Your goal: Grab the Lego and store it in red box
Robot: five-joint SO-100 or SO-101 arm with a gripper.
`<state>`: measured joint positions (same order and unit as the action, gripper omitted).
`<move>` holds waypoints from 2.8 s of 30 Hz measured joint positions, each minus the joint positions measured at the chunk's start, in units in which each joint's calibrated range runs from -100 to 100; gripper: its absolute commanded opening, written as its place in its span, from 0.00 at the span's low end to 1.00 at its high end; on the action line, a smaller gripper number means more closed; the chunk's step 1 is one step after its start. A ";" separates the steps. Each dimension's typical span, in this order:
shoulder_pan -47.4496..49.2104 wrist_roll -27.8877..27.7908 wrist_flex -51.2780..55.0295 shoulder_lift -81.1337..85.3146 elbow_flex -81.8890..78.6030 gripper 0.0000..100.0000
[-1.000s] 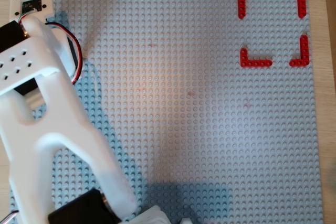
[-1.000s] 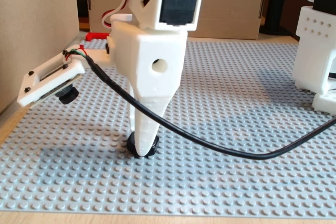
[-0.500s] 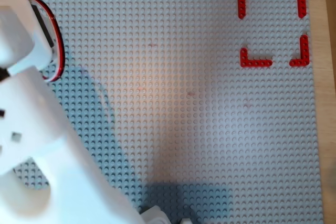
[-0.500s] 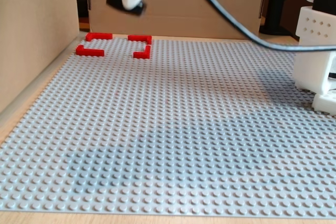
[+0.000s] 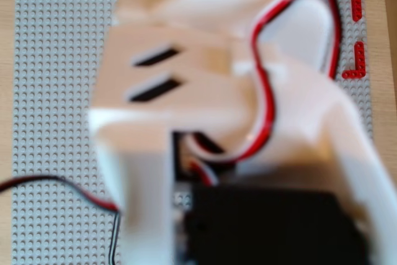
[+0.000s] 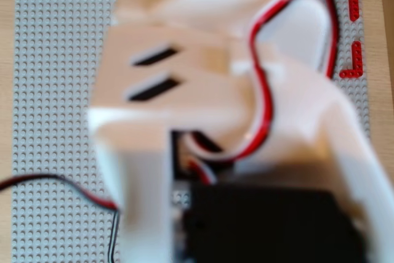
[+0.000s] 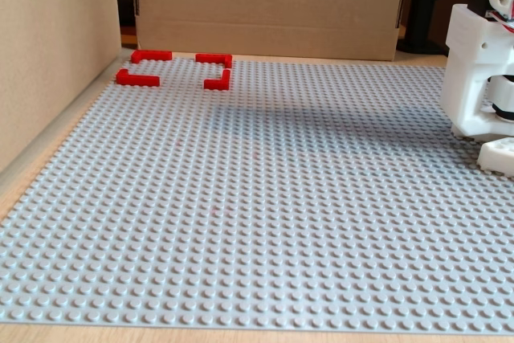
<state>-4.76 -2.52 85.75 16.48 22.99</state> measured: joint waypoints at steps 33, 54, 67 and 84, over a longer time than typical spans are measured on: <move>-16.50 -2.98 -67.70 -15.22 -60.02 0.05; -17.38 -2.83 -68.65 -18.68 -57.60 0.14; -7.78 -0.39 -37.65 23.25 -45.89 0.02; 2.98 2.30 -1.38 63.82 -27.73 0.02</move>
<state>-1.78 -0.22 84.37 80.30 -4.74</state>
